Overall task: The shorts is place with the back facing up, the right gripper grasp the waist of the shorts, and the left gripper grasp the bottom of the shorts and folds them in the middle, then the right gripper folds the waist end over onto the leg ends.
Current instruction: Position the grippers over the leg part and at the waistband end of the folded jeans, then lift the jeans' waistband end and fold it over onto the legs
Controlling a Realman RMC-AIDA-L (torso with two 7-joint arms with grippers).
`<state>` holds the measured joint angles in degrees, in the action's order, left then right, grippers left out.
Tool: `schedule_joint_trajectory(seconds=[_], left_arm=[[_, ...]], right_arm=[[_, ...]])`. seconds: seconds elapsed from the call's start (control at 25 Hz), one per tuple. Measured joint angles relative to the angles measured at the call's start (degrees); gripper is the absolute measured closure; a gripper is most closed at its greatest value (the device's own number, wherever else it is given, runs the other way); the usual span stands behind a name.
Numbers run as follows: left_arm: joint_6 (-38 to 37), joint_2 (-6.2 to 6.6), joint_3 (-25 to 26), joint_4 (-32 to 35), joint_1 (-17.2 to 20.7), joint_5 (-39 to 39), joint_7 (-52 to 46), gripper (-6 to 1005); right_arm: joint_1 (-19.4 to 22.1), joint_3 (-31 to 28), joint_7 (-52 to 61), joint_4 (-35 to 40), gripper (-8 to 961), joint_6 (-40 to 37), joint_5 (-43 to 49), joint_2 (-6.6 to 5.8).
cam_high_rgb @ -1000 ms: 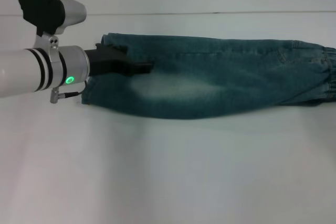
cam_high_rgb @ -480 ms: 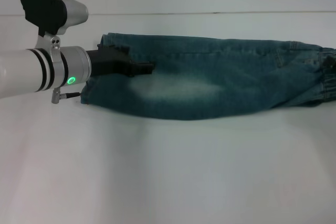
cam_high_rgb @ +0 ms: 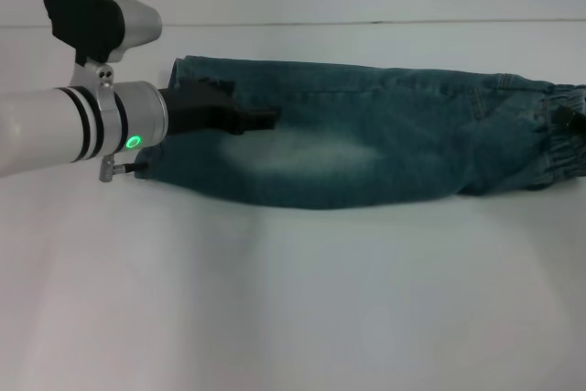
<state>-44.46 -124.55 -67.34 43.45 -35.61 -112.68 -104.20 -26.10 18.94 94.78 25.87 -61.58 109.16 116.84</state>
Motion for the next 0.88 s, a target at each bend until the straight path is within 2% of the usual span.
schedule_joint_trajectory(seconds=[0.16,0.28,0.32,0.4,0.48,0.6,0.68,0.76,0.88], left_arm=[[2.74,-0.05,-4.19,-0.02,0.53,2.89,0.40,148],[6.28,-0.06,-9.96,-0.04,1.41,8.13,2.10,158],[8.28,-0.08,-13.71,-0.04,1.84,11.56,3.77,162],[12.54,-0.08,-20.78,0.33,2.46,16.80,6.80,168],[21.10,-0.08,-29.15,0.78,2.94,23.18,8.95,175],[35.21,-0.05,-41.01,1.77,2.85,30.60,10.00,269],[42.98,-0.08,-47.56,3.76,2.97,32.55,9.03,331],[47.03,-0.08,-50.88,5.75,3.45,32.64,6.74,393],[48.83,-0.08,-52.05,8.98,4.63,30.50,3.21,484]], right_arm=[[1.08,0.49,0.42,1.44,560,-2.12,-0.12,0.29],[2.35,0.04,0.84,2.59,716,-4.42,-0.51,0.34],[2.73,-0.09,1.08,3.08,770,-5.09,-0.55,0.40],[3.65,-0.28,1.86,4.45,779,-6.71,-0.57,0.70],[4.48,-0.33,2.74,6.00,788,-8.00,-0.58,0.99],[5.58,-0.38,4.24,7.95,802,-10.04,-0.57,1.13],[6.00,-0.41,5.07,8.96,811,-11.19,-0.53,1.07],[6.28,-0.41,5.61,9.59,820,-11.97,-0.40,0.97],[6.38,-0.39,5.62,9.72,825,-12.16,-0.27,0.83]])
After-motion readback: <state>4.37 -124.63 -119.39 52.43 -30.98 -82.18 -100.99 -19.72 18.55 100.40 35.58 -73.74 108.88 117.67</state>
